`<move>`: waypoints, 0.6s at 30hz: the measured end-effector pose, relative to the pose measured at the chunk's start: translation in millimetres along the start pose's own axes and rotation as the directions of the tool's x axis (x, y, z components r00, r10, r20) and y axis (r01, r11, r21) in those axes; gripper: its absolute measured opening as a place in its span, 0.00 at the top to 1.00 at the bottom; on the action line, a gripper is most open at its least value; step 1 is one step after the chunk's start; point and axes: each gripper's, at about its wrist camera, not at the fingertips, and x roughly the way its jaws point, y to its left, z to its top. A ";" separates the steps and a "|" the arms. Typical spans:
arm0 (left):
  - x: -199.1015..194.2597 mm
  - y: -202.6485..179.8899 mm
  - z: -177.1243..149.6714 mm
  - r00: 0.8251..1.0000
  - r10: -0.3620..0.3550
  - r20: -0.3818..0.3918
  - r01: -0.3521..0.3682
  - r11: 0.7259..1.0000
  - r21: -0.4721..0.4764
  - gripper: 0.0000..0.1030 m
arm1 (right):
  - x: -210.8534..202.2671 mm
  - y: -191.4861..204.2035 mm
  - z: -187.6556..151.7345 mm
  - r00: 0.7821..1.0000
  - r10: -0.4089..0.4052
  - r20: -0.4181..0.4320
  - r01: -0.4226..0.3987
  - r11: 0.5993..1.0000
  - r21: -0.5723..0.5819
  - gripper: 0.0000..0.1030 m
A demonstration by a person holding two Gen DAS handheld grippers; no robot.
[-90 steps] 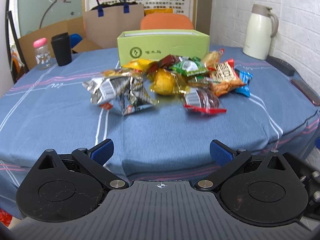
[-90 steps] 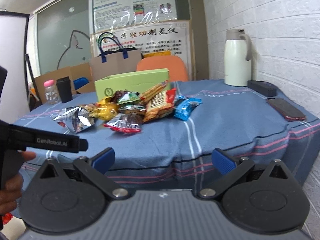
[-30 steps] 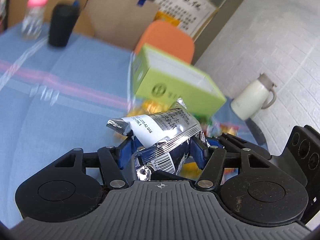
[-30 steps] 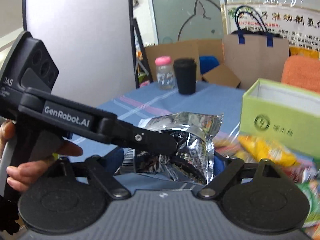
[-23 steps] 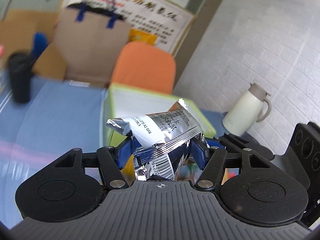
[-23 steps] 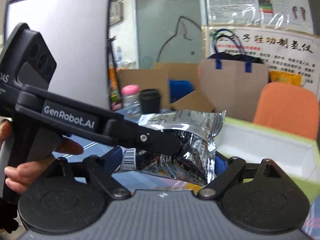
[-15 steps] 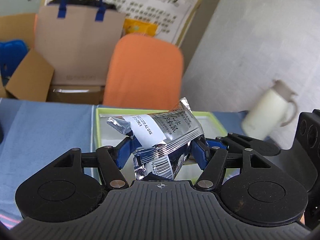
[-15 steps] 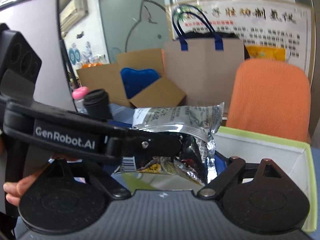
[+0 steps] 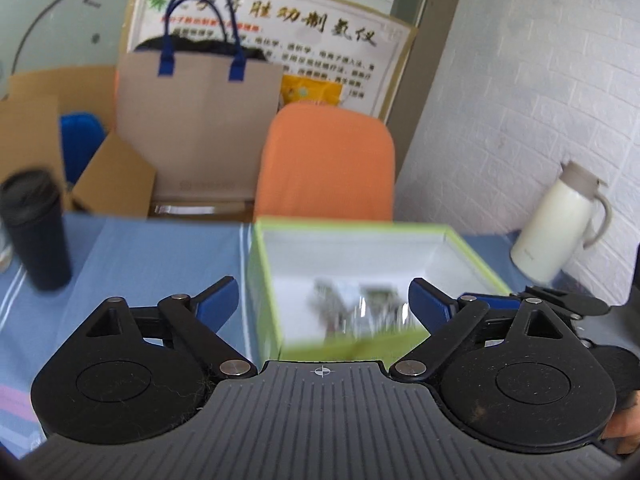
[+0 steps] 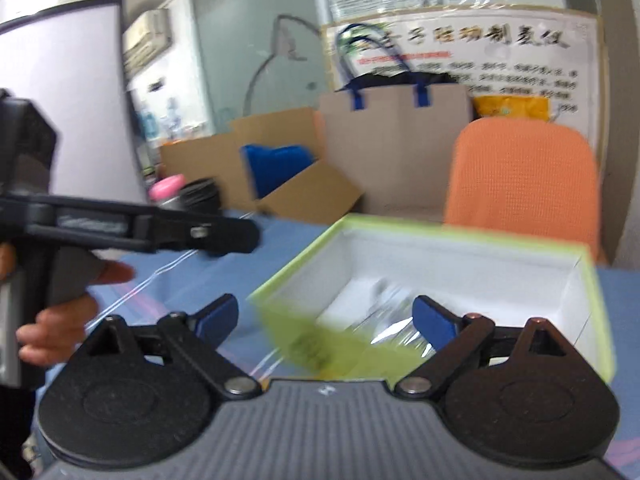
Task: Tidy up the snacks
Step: 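Grasp the Danco Galette biscuit bag with the left gripper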
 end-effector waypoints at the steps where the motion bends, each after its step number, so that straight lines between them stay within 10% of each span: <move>1: -3.7 3.5 -9.7 1.000 0.004 -0.016 -0.004 1.000 -0.006 0.21 | -3.9 11.5 -9.3 1.000 0.022 -0.017 -0.022 1.000 -0.006 0.09; 10: -9.7 41.9 -76.7 0.981 -0.015 -0.194 -0.005 0.995 -0.101 0.24 | -8.8 95.6 -86.9 0.968 0.194 -0.162 -0.176 0.977 0.119 0.09; 18: 11.8 46.0 -84.4 0.940 -0.129 -0.315 0.100 0.989 -0.105 0.32 | 23.6 108.2 -84.5 0.975 0.012 -0.222 0.000 0.998 0.055 0.09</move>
